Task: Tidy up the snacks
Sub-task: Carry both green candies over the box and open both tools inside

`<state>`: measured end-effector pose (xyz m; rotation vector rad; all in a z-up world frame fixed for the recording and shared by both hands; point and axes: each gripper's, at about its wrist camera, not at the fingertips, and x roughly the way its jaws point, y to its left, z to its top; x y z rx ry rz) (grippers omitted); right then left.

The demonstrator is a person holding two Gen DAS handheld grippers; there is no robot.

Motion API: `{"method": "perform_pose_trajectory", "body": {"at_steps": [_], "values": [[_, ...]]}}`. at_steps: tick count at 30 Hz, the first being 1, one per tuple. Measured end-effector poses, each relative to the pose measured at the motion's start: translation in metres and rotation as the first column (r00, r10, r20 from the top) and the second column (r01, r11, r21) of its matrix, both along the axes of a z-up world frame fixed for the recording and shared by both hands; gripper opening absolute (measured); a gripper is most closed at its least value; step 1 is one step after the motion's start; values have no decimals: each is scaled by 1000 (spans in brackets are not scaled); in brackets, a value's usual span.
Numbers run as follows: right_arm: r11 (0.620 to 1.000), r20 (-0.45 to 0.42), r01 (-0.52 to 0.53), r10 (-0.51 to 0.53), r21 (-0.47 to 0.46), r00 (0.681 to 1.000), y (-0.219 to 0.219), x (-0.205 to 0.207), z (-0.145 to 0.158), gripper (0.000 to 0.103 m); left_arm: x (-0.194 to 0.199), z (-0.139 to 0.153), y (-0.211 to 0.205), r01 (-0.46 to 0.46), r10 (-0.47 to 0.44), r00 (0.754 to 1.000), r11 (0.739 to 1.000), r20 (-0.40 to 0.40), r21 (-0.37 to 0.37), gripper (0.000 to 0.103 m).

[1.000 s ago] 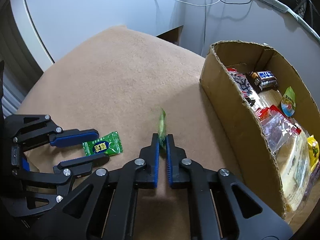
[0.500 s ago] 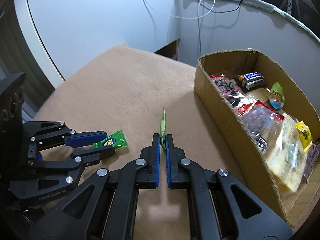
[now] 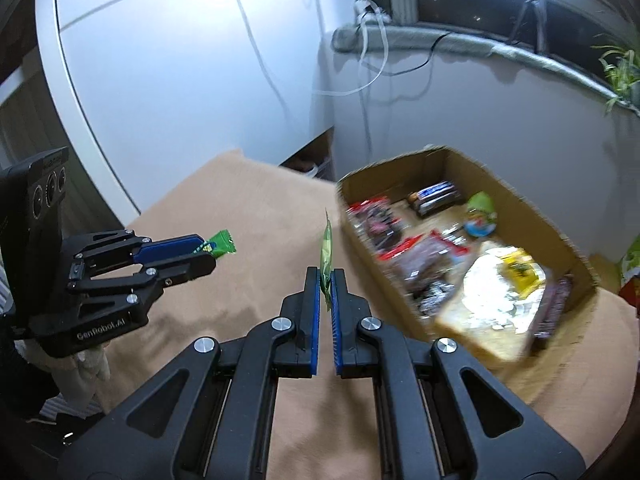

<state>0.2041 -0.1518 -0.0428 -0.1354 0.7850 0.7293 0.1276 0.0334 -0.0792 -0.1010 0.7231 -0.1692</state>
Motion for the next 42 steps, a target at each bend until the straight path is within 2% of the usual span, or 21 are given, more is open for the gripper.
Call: {"method": "perform_pose_trajectory", "body": {"at_steps": [8, 16, 27, 42], "values": [[997, 44, 81, -81, 18, 996, -37, 14, 24, 5, 20, 32, -18, 51, -52, 995, 999, 80, 12, 19], [987, 59, 159, -160, 16, 985, -68, 37, 27, 5, 47, 50, -46, 112, -113, 986, 994, 127, 15, 19], [973, 52, 232, -232, 9, 971, -97, 61, 20, 5, 81, 49, -82, 176, -178, 976, 984, 125, 23, 19], [964, 7, 265, -265, -14, 964, -110, 86, -2, 5, 113, 32, -111, 211, -213, 975, 977, 59, 37, 19]]}}
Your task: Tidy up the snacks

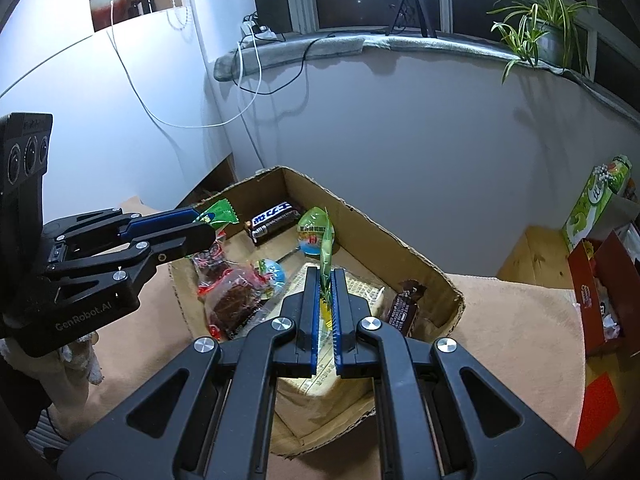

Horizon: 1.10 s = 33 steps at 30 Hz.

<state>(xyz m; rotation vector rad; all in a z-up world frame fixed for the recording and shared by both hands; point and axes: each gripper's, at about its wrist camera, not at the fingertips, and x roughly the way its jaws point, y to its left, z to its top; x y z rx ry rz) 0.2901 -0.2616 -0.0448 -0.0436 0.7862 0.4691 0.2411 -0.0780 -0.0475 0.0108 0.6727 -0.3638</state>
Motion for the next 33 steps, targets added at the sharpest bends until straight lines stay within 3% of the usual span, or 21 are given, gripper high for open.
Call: {"method": "perform_pose_trajectory", "body": {"at_steps": [21, 22, 24, 25, 26, 29, 33], "values": [[999, -47, 18, -19, -33, 999, 3, 9, -16, 5, 17, -14, -6, -10, 12, 998, 999, -58, 33, 22], [999, -47, 18, -20, -34, 999, 4, 9, -16, 8, 17, -14, -6, -11, 13, 998, 999, -60, 35, 22], [999, -44, 22, -24, -35, 999, 4, 8, -16, 26, 17, -15, -6, -10, 13, 998, 999, -65, 39, 23], [999, -36, 28, -30, -37, 999, 3, 7, -15, 45, 17, -15, -6, -12, 15, 998, 999, -64, 41, 23], [999, -26, 34, -35, -40, 999, 3, 6, -14, 58, 17, -15, -6, -15, 17, 998, 999, -64, 42, 25], [998, -15, 34, -34, -50, 999, 3, 4, -12, 62, 17, -15, -4, -24, 27, 998, 999, -63, 43, 40], [997, -7, 43, -43, -59, 999, 2, 2, -11, 72, 16, -15, -4, -31, 34, 998, 998, -62, 50, 43]]}}
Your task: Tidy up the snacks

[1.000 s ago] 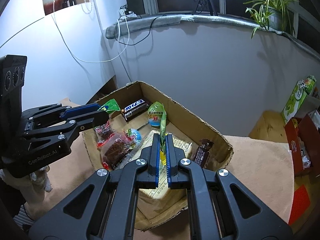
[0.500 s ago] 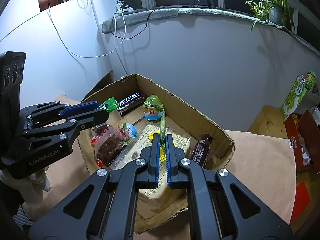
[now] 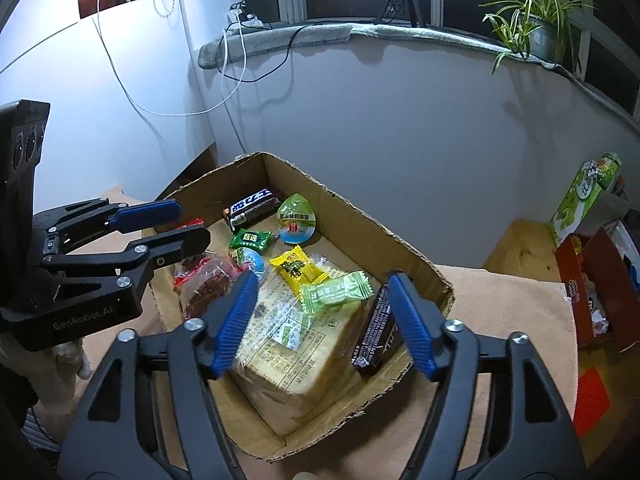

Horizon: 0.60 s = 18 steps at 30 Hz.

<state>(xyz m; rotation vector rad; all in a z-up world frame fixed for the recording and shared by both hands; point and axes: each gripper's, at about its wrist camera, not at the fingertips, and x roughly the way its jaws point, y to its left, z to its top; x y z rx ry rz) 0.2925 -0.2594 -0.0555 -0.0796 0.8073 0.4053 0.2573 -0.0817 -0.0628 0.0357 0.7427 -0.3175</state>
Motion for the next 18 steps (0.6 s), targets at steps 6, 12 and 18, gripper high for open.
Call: {"method": "perform_pose_trajectory", "body": {"at_steps": [6, 12, 18], "values": [[1000, 11, 12, -12, -6, 1000, -2, -4, 3, 84, -3, 1, 0, -7, 7, 1000, 1000, 3, 8, 49], [1000, 27, 20, -20, -15, 999, -1, -10, 9, 88, -9, 7, 3, -33, 33, 999, 999, 24, 17, 70], [999, 38, 28, -27, -28, 999, 0, -17, 12, 97, -14, 10, 7, -47, 47, 999, 999, 23, 19, 72]]}}
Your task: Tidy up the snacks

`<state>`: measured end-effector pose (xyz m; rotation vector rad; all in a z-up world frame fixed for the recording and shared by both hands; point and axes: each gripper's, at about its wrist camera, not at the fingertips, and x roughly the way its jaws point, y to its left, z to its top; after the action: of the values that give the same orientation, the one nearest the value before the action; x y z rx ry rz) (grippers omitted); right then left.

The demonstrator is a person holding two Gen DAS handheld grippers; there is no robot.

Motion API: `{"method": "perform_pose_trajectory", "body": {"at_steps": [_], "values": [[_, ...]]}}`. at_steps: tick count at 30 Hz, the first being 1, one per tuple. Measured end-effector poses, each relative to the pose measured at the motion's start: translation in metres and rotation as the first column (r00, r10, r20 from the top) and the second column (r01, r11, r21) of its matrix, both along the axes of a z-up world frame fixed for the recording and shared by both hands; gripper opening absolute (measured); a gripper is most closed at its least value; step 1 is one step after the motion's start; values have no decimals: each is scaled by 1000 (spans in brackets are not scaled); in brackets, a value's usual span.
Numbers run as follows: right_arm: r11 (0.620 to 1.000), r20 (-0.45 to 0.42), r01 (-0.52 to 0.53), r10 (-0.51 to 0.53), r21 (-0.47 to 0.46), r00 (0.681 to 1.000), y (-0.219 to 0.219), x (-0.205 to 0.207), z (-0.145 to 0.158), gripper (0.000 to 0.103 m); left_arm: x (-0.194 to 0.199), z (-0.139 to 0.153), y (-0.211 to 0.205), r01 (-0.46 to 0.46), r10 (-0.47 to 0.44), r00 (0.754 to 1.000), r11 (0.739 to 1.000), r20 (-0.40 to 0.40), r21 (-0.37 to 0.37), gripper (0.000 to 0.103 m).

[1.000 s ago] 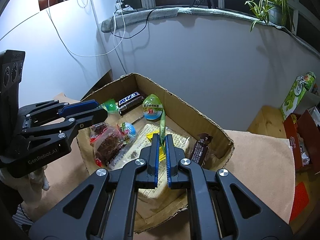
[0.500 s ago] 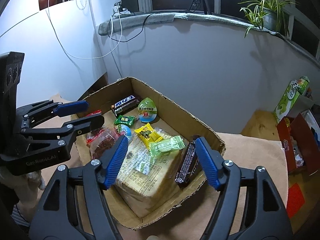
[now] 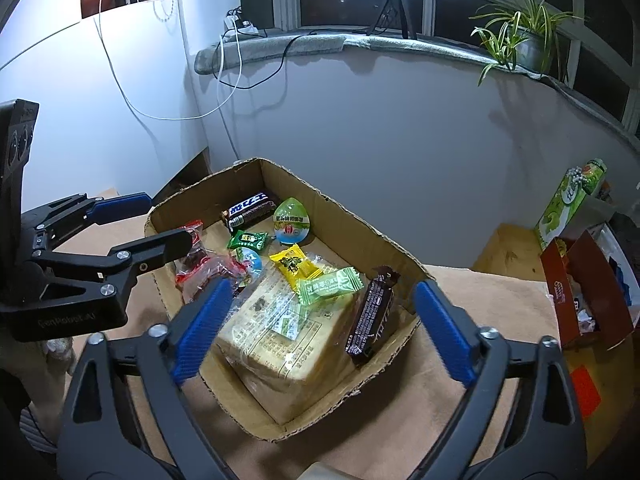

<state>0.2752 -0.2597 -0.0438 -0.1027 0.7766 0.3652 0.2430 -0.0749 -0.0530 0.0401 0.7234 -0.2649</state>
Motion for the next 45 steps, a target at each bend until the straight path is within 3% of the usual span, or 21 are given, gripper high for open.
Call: {"method": "perform_pose_trajectory", "body": {"at_steps": [15, 26, 36, 43, 45], "values": [[999, 101, 43, -41, -17, 994, 2, -36, 30, 101, -22, 10, 8, -20, 20, 1000, 1000, 12, -7, 72], [998, 155, 65, -61, -25, 986, 7, -63, 44, 102, -49, 20, 19, -54, 56, 998, 997, 36, -55, 72], [990, 172, 133, -141, 55, 975, 4, -100, 51, 102, -88, 30, 28, -88, 97, 992, 990, 78, -109, 72], [976, 175, 191, -207, 107, 962, -8, -122, 55, 102, -110, 34, 29, -103, 111, 989, 991, 100, -84, 72], [973, 173, 202, -220, 115, 960, -12, -128, 55, 102, -115, 36, 30, -107, 114, 988, 991, 101, -79, 80]]}}
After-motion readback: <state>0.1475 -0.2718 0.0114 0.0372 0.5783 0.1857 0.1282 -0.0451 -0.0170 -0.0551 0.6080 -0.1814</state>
